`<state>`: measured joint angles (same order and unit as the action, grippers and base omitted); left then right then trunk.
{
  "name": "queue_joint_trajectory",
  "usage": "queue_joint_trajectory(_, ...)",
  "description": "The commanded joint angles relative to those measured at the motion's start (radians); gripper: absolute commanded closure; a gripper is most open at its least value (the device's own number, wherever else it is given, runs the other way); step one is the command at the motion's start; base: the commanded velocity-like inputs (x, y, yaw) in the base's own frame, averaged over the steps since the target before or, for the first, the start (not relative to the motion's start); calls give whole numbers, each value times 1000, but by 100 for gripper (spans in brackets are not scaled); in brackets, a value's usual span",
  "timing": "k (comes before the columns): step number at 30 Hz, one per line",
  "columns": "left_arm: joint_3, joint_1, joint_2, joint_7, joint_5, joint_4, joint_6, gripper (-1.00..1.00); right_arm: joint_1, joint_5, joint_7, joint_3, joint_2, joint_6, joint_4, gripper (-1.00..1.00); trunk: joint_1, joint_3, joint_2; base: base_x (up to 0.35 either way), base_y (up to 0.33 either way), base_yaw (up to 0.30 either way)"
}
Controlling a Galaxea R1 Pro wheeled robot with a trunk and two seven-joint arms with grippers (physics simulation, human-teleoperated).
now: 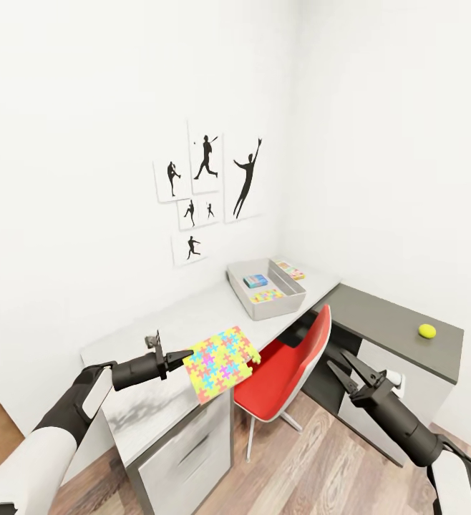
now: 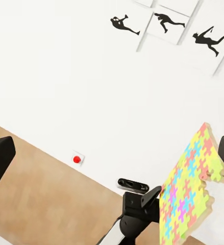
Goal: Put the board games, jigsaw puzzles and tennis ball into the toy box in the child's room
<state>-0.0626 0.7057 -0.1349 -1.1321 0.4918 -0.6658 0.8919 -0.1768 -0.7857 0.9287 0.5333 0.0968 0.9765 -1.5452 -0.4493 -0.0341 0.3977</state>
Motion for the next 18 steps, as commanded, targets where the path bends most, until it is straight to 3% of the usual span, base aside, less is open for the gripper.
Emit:
queue_joint_trajectory(1, 0, 1, 0, -2, 2, 0, 6, 100, -2, 3, 4, 2, 1, 4, 0, -100, -1, -2, 2, 0, 0, 0)
queue_joint_trajectory(15, 0, -5, 6, -2, 2, 8, 4, 100, -6, -9, -3, 1, 3, 9, 11, -100, -1, -2, 2, 1, 0, 0)
queue_joint_trajectory(18, -1, -16, 23, -1, 2, 10, 0, 100, 2, 0, -12, 1, 15, 9, 29, -100, -1, -2, 2, 88, 0, 0)
